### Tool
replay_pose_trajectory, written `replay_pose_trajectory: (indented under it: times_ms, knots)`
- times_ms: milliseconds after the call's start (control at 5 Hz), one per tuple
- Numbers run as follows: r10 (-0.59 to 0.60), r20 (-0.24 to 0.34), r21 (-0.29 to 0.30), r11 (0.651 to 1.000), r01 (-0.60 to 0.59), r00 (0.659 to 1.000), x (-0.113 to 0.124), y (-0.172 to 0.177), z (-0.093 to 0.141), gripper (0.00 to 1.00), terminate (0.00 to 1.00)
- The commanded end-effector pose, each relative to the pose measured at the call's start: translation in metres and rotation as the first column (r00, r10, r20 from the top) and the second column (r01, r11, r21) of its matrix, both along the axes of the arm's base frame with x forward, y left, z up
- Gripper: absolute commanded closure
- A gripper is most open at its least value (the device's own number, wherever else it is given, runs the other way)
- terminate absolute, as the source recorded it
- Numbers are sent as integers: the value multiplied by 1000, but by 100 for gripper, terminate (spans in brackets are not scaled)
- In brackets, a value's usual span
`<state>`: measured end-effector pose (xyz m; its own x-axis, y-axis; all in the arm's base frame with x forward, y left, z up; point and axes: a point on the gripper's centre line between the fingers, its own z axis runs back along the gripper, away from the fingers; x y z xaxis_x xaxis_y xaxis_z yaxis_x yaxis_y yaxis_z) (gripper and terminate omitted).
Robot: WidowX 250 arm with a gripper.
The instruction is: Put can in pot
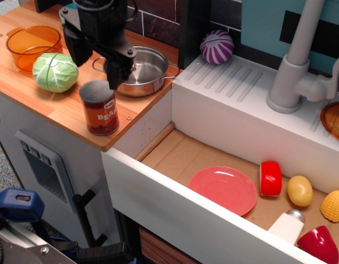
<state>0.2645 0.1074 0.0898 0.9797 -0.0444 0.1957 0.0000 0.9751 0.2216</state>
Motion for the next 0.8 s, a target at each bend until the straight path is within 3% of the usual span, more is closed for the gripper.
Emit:
replay_pose_trajectory:
  times_ms: [0,600]
  knots:
    - [-9,36,-4,1000,10,999,-5,7,-1,0,0]
    - [-38,38,-53,998,40,999,-3,20,-31,0,0]
